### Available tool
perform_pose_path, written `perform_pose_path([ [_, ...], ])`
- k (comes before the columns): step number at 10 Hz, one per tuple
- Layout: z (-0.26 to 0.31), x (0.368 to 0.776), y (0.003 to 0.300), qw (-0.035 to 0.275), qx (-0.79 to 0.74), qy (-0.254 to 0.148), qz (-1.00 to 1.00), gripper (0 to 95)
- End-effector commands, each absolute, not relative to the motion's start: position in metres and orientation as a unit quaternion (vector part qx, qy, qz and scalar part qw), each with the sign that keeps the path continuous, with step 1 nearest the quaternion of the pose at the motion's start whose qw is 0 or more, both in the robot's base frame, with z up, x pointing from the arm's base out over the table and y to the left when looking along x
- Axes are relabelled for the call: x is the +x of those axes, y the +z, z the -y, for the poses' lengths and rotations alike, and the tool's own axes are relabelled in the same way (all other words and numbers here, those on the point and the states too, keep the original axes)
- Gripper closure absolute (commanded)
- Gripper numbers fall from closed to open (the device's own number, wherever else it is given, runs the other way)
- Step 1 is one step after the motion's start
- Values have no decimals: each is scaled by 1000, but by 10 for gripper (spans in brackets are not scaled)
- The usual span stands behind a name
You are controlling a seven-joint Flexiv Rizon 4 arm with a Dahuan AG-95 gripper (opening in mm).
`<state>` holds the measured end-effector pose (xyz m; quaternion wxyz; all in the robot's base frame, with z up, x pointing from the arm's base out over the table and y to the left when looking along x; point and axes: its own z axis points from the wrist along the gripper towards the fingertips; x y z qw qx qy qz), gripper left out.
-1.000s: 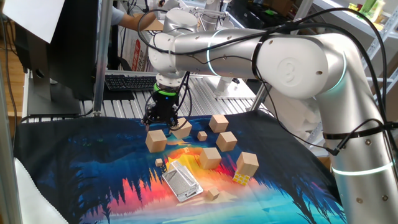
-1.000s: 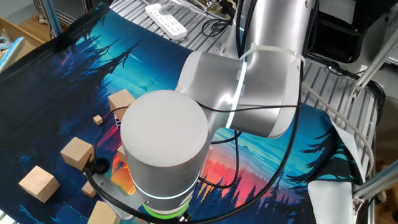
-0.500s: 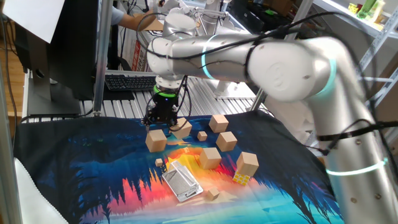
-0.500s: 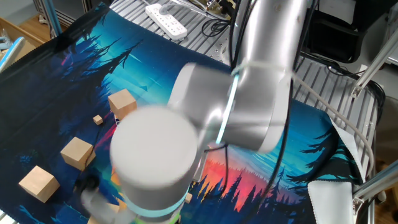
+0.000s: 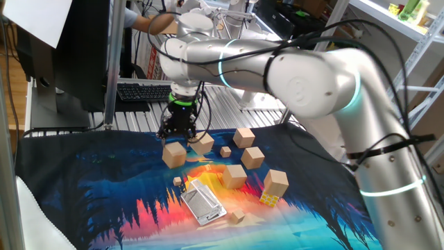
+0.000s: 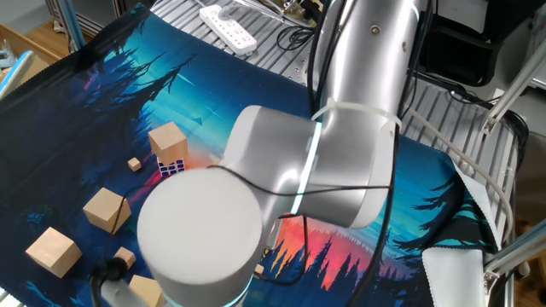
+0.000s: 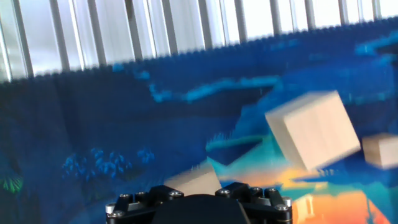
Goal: Stack the blocks into a pyramid shape
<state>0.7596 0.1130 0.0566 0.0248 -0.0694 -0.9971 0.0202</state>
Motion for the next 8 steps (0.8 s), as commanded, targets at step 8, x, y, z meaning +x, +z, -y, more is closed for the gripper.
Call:
perform_pose_path([
  [8,-121,745,79,34,-92,8,995,190],
])
